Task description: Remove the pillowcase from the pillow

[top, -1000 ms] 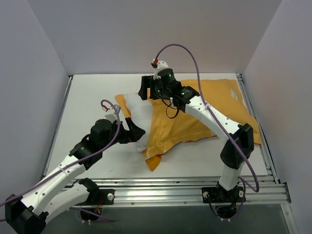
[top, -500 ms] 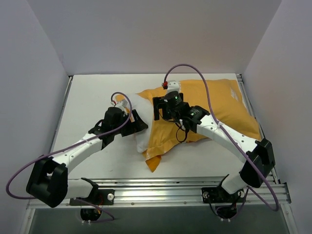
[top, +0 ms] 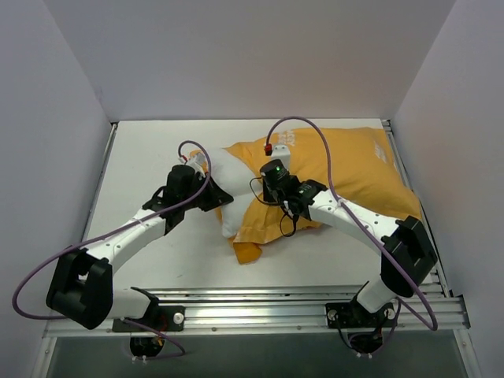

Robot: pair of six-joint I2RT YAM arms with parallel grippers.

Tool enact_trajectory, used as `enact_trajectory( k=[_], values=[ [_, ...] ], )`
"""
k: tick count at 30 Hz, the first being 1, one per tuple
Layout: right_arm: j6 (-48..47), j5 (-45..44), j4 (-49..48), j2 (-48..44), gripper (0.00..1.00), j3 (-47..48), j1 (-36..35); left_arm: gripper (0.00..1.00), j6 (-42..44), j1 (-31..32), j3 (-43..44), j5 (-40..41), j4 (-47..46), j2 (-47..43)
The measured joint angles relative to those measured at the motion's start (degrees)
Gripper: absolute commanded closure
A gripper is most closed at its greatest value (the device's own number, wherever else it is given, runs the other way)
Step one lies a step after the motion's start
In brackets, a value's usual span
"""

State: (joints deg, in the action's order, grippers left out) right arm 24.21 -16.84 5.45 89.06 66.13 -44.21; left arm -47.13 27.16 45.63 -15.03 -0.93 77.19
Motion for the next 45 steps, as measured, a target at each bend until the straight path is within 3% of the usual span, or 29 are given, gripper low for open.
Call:
enact_trajectory(
  k=[6,13,21,24,25,26,28,29,30,31,35,40,45],
  values=[
    [2.51,1.40,-3.02,-2.16,1.00,-2.36,7.85,0.98,1.36,-5.77,8.68,-3.50,10.27,-3.52],
    [7.02,9.75,-2.89,-9.20,1.00,-5.79,23.78,0.98,2.23,-19.76,15.72,-15.56,21.97,-11.41],
    [9.97,25.57,-3.04,-12.09,1.00,-8.92,30.82,0.98,7.15,-20.57,19.19,-18.93,33.16,-16.33],
    [8.55,28.68,-3.08,-11.89,0.77,-9.07,31.26,0.97,7.30,-19.56,14.21,-18.38,32.89,-19.63],
    [7.85,29.31,-3.04,-11.76,0.62,-9.07,31.28,0.92,7.19,-18.56,11.80,-17.64,32.83,-21.35],
    [7.32,29.75,-2.95,-11.63,0.54,-9.05,31.19,0.85,6.95,-16.90,9.27,-16.41,32.72,-23.26],
    [5.75,29.99,-2.29,-11.54,0.37,-8.79,30.69,0.52,6.27,-11.80,3.41,-14.40,32.26,-28.13],
    [5.22,30.08,-1.75,-11.54,0.33,-8.50,30.49,0.38,5.86,-9.05,1.18,-13.75,32.44,-30.21],
    [4.63,30.03,-1.25,-11.56,0.29,-8.13,30.29,0.18,5.62,-6.45,-0.61,-13.42,32.57,-32.22],
    [4.22,29.83,-0.74,-11.65,0.24,-7.78,30.27,0.12,5.70,-3.74,-1.81,-13.16,33.14,-33.88],
    [3.85,27.10,2.45,-13.81,0.18,-7.61,30.29,0.03,9.18,1.70,-0.46,-11.61,34.97,-36.68],
    [4.28,20.94,7.80,-18.03,0.17,-7.61,32.41,0.03,20.31,2.01,12.44,-9.22,37.66,-29.90],
    [4.24,18.53,9.44,-16.74,0.18,-7.72,35.63,0.11,26.67,2.01,18.23,-2.71,30.40,-20.13]
  ],
)
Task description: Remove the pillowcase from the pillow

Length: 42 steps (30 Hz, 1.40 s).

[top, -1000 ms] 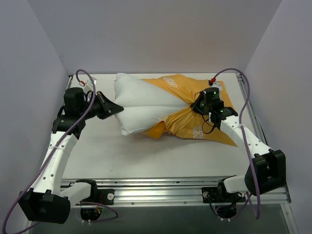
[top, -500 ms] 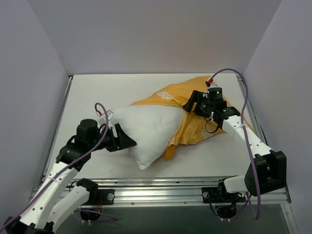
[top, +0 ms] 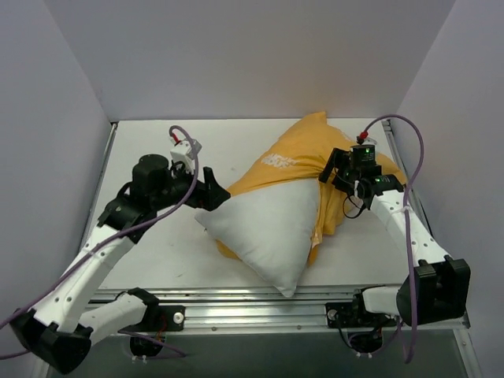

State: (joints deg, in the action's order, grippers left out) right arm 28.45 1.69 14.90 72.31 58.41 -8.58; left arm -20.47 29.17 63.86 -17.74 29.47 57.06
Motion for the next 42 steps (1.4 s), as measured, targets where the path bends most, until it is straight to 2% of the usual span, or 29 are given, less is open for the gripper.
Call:
enact_trajectory(
  k=[5,8,11,17,20,23,27,30,35,39,42],
  values=[
    [-0.44,2.43,-3.43,8.46,0.18,0.61,-1.62,0.14,-0.13,-0.07,-0.66,-0.42,-6.12,17.46],
    [-1.64,3.10,-4.90,15.21,0.19,5.11,-5.33,0.15,-2.23,1.07,-6.60,-1.70,-9.35,22.34],
    [-3.76,4.83,-6.95,22.12,0.20,12.26,-8.96,0.15,-4.92,3.87,-12.24,-1.88,-11.72,19.30],
    [-7.52,6.58,-10.32,34.97,0.19,27.54,-15.19,0.15,-10.54,13.46,-19.85,-2.80,-17.00,6.88],
    [-8.63,7.19,-10.49,38.29,0.19,32.22,-17.77,0.15,-12.61,14.12,-21.49,0.90,-18.16,4.76],
    [-9.68,7.37,-9.53,39.10,0.16,34.56,-19.39,0.15,-14.05,12.04,-21.51,5.22,-19.58,7.41],
    [-11.21,6.16,-7.58,38.05,0.12,35.36,-19.54,0.15,-15.96,8.02,-20.46,5.90,-22.14,15.63],
    [-12.11,3.15,-5.29,34.56,0.10,33.81,-19.65,0.14,-16.31,7.65,-16.76,5.29,-23.28,20.61],
    [-12.59,-3.61,-1.86,18.60,0.09,25.20,-22.82,0.13,-16.41,8.28,-10.99,5.51,-27.39,22.60],
    [-12.72,-6.62,-0.46,4.28,0.09,18.40,-28.48,0.13,-16.59,8.26,-9.92,5.57,-30.75,22.60],
    [-12.11,-8.39,0.44,-2.56,0.08,13.14,-30.58,0.13,-16.63,8.26,-10.03,5.62,-31.01,22.53]
  ],
)
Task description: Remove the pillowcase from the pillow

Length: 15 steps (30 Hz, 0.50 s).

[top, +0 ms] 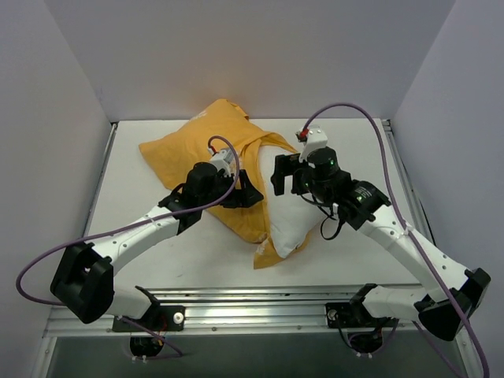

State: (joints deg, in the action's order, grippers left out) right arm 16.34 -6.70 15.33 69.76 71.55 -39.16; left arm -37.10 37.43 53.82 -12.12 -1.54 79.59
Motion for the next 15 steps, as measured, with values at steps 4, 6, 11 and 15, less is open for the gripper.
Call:
enact_trajectory(
  k=[4,6,11,15],
  values=[
    [2.27,-3.06,2.47,-2.29,0.06,-7.39,0.07,0.13,0.37,0.09,-1.40,-0.09,-0.09,-1.29],
    [3.96,-4.00,3.82,-1.33,0.05,-11.21,0.07,0.13,1.05,0.33,-2.40,-0.07,-0.11,-1.90],
    [6.19,-3.04,3.10,0.48,0.03,-17.75,0.07,0.13,2.99,2.14,-4.94,-0.09,-0.09,-2.12],
    [6.34,-1.77,-0.66,1.55,0.39,-20.04,0.11,0.13,4.72,3.87,-5.73,-0.11,-0.37,-1.29]
  ],
)
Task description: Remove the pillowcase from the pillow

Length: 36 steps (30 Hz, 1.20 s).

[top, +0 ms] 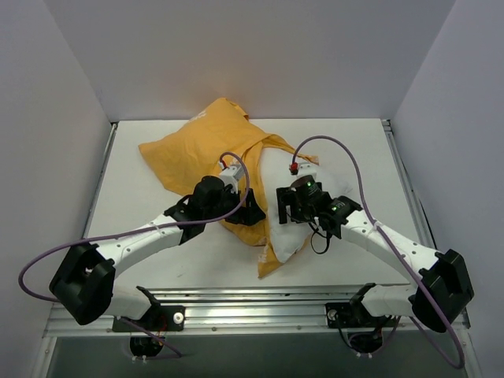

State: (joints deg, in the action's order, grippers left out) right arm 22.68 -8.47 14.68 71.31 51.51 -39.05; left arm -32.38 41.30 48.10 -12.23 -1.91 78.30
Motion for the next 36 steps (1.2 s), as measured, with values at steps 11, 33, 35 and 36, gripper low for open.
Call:
enact_trajectory(
  k=[11,33,35,36],
  values=[
    [0.02,1.57,-4.39,3.41,1.00,-0.68,0.50,0.16,2.12,1.29,-0.13,0.07,-0.74,4.00],
    [-1.53,0.72,7.93,0.37,1.00,11.17,2.40,0.98,4.20,2.69,1.46,9.18,2.60,3.45],
    [-2.43,1.03,9.90,-1.01,1.00,14.71,4.83,0.98,4.26,1.57,1.97,14.23,5.46,1.55],
    [-2.99,1.25,11.08,-1.79,1.00,16.72,6.27,0.98,4.20,0.55,2.25,16.55,6.93,0.87]
  ],
)
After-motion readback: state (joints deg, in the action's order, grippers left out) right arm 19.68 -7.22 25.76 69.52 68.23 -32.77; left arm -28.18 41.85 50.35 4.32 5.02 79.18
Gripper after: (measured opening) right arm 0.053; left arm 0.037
